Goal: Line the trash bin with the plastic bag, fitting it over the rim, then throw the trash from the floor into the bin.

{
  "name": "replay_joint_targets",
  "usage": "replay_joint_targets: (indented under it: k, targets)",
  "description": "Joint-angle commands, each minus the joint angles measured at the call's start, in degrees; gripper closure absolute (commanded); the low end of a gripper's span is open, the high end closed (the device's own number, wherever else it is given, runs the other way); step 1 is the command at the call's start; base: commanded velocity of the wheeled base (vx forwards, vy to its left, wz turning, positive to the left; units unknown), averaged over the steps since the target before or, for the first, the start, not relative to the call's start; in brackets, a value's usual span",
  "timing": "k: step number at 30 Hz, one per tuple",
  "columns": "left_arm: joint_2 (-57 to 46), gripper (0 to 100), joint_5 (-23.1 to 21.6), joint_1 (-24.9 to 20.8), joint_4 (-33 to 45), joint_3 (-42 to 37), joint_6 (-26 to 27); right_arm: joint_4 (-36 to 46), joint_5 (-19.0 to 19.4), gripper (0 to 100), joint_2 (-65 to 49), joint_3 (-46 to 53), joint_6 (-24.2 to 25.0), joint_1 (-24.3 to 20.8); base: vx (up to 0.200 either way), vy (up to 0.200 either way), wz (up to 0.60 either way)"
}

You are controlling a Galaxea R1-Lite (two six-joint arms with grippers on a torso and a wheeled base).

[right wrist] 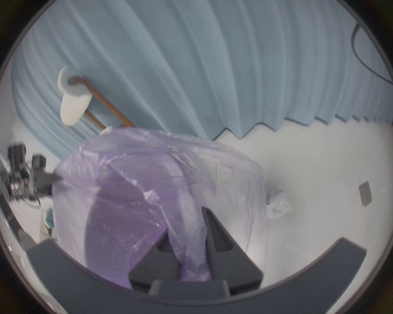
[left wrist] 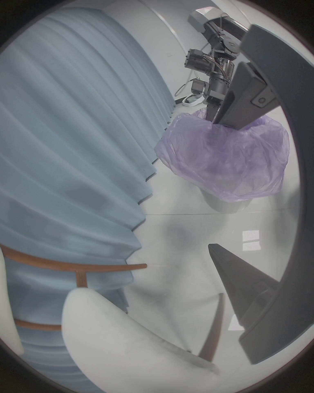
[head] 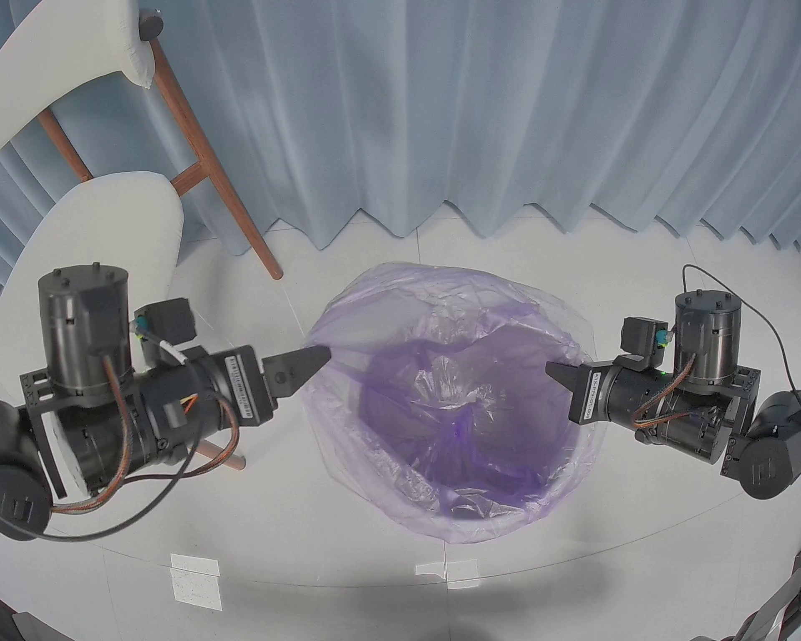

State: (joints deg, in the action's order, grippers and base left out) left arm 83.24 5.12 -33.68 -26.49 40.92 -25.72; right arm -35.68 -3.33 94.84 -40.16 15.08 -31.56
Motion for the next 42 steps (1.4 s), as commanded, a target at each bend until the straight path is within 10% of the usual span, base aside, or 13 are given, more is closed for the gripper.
replay_joint_targets:
  k: [1,42]
  targets:
    - [-4.66,0,-1.16,1.08,-0.32,-5.42,-3.63,-0.18,0.69,100,-2.03,0.08,5.14,0.1,0.0,0.0,0.0]
    - [-1.76,0,-17.69,7.23,-0.4,1.09,-26.22,-5.98,11.68,100,-12.93,14.67,6.72,-1.75,0.0,0.0,0.0]
